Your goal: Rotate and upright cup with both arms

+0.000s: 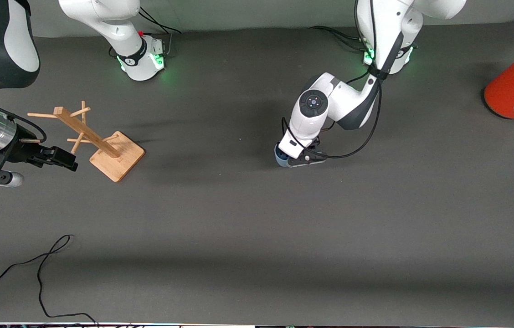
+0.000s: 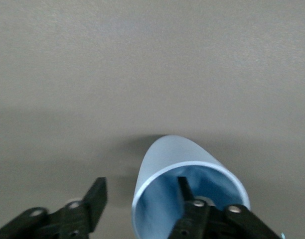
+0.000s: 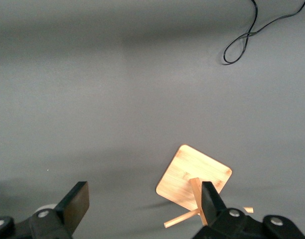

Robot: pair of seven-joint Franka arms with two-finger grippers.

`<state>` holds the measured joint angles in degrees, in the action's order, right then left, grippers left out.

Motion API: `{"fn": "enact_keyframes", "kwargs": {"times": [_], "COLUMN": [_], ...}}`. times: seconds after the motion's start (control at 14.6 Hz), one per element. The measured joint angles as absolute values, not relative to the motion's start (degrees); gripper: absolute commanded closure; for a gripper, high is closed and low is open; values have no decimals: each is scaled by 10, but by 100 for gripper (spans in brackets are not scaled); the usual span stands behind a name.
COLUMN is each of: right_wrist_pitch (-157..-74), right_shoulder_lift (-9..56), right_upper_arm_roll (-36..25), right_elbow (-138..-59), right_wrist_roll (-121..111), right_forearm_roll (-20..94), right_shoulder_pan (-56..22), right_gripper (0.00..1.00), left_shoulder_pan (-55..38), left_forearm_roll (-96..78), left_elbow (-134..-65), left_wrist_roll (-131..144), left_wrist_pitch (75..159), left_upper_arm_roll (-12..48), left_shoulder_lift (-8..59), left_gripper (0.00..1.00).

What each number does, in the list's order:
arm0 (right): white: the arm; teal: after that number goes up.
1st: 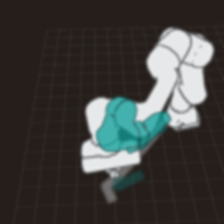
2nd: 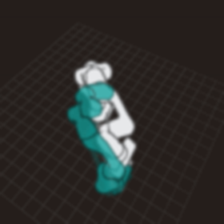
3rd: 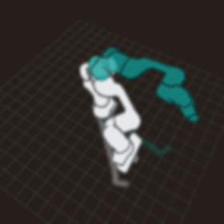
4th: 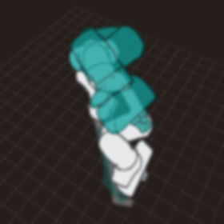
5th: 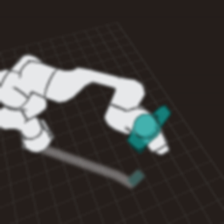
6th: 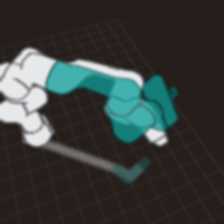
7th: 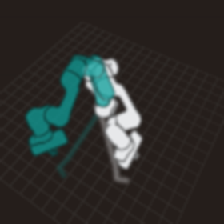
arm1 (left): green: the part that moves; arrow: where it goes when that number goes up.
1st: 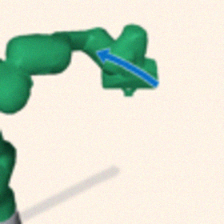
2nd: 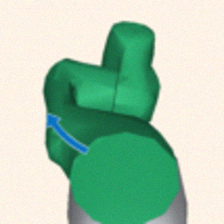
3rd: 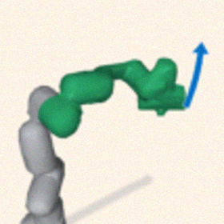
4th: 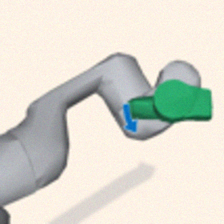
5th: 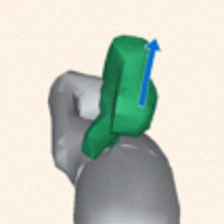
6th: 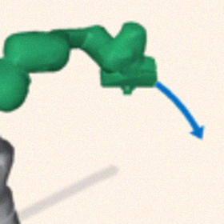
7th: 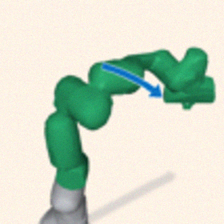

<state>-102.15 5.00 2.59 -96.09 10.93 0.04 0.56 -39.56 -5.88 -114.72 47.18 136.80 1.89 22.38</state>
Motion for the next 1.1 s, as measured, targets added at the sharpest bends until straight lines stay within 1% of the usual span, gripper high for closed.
{"fn": "enact_keyframes", "kwargs": {"times": [0.14,0.27,0.41,0.55,0.82,0.96,1.1], "right_wrist_pitch": [-1022,-1021,-1021,-1021,-1021,-999,-972], "right_shoulder_lift": [50,50,49,48,45,44,43], "right_upper_arm_roll": [26,26,26,26,26,24,22], "right_elbow": [-961,-960,-960,-959,-956,-945,-924], "right_wrist_roll": [109,109,109,109,100,85,79], "right_forearm_roll": [0,0,0,0,0,0,0], "right_shoulder_pan": [6,6,6,6,6,6,7], "right_gripper": [0,0,0,0,0,0,0], "left_shoulder_pan": [-393,-390,-384,-352,-225,-155,-100], "left_forearm_roll": [-59,-59,-59,-59,-59,-59,-59], "left_elbow": [-1120,-1092,-1070,-1051,-1030,-1012,-998], "left_wrist_roll": [471,471,456,404,253,167,103], "left_wrist_pitch": [1283,1191,1107,1036,949,915,903], "left_upper_arm_roll": [17,12,-4,-24,-37,-38,-39], "left_shoulder_lift": [182,126,70,24,-25,-31,-31], "left_gripper": [0,0,0,0,0,0,0]}}
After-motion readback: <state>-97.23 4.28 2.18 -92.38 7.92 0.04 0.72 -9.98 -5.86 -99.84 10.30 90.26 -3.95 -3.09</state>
